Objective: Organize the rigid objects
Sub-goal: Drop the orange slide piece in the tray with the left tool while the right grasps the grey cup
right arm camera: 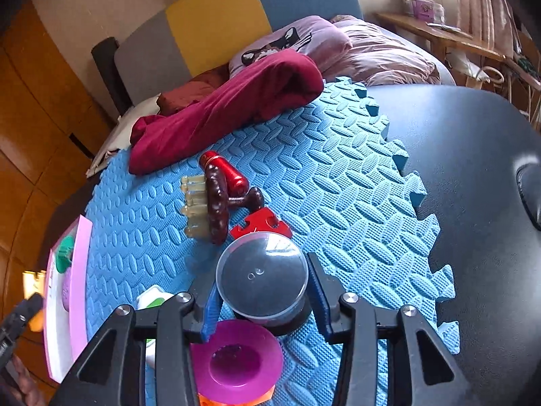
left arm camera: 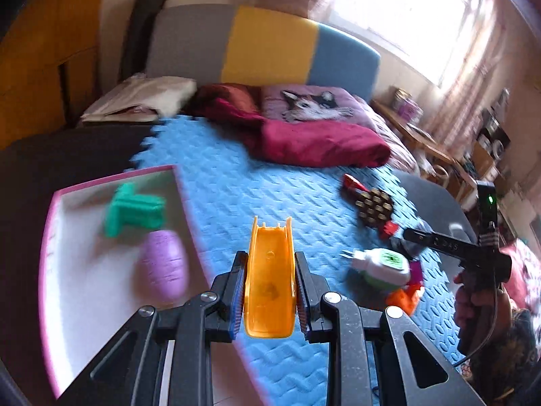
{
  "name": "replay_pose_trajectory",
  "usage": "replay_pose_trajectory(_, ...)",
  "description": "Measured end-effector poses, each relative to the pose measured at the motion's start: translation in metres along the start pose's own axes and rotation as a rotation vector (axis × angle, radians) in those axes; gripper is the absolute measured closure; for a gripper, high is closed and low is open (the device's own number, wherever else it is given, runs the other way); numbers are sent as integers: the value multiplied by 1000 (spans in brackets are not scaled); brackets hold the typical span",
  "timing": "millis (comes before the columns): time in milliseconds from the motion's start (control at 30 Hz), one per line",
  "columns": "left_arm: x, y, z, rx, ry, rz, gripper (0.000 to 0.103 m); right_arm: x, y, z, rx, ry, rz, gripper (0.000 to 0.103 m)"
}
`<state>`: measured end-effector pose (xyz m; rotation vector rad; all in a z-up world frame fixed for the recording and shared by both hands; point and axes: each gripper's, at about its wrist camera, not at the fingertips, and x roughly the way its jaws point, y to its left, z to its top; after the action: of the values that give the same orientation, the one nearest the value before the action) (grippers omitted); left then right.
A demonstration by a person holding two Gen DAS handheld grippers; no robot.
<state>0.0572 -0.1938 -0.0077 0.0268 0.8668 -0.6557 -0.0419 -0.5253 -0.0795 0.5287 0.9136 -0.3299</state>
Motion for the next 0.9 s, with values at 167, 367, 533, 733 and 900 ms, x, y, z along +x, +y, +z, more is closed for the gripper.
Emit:
replay_pose_trajectory(167, -23, 65, -14, -133, -22, 98, 77, -1, 11, -3, -63, -11, -46, 59)
replay_pose_trajectory(367, -20, 118, -44, -254, 45, 175, 77, 1, 21, -6, -133, -33, -105, 60)
replay_pose_trajectory(533, 4, 120, -49, -297, 99, 147, 77, 2, 24, -8, -160, -39, -122, 60)
replay_pose_trajectory(733, 34, 127, -17, -318, 82, 154, 77, 3, 27, -9, -181, -45, -136, 60)
replay_pose_trajectory(900, 63, 127, -1, -304, 97, 158, 70, 5, 27, -9, -192, -47, -143, 60)
